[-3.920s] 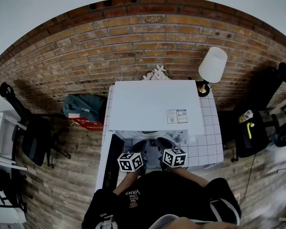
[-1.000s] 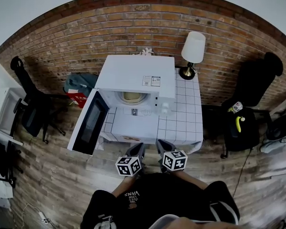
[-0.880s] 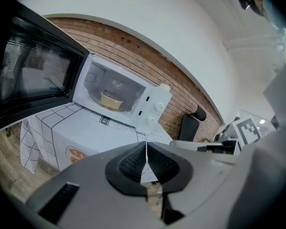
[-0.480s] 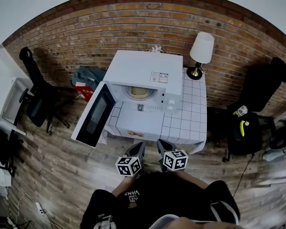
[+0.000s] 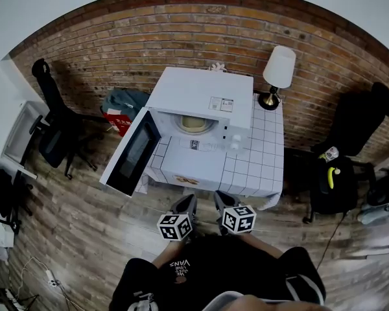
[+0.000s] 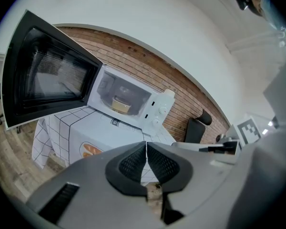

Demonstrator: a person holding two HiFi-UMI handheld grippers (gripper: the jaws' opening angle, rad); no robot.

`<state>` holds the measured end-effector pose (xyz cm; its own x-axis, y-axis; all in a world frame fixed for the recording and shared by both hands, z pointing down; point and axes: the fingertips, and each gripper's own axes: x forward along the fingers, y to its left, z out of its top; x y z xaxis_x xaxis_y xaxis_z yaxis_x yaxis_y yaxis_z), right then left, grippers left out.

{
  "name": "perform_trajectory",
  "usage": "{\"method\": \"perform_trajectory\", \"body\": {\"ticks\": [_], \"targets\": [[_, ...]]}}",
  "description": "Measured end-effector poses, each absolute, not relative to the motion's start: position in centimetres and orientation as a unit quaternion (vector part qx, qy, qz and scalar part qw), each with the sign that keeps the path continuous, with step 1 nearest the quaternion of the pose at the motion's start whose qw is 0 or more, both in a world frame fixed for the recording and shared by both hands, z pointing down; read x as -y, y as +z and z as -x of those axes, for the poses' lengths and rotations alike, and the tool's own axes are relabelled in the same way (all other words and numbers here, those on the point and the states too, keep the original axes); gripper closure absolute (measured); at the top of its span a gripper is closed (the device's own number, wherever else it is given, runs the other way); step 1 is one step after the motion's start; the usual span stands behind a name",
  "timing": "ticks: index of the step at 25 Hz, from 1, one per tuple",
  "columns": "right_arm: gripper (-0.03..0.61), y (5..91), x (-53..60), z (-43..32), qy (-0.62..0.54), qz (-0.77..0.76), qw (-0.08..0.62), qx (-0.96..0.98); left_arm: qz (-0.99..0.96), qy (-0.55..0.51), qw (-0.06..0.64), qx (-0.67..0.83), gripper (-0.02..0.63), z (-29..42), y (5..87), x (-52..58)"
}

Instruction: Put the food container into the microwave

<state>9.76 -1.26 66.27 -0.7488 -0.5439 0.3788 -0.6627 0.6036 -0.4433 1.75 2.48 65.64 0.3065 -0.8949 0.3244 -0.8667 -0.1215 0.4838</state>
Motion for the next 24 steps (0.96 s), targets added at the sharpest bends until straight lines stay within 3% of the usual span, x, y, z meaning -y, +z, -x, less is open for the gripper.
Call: {"method": "perform_trajectory", "body": {"ticks": [24], "targets": [[0.574, 65.9, 0.4, -9.8, 0.275, -0.342, 0.102, 0.893, -0.748, -0.031, 0.298, 0.593, 0.6, -1.6, 65.4, -3.7]]}}
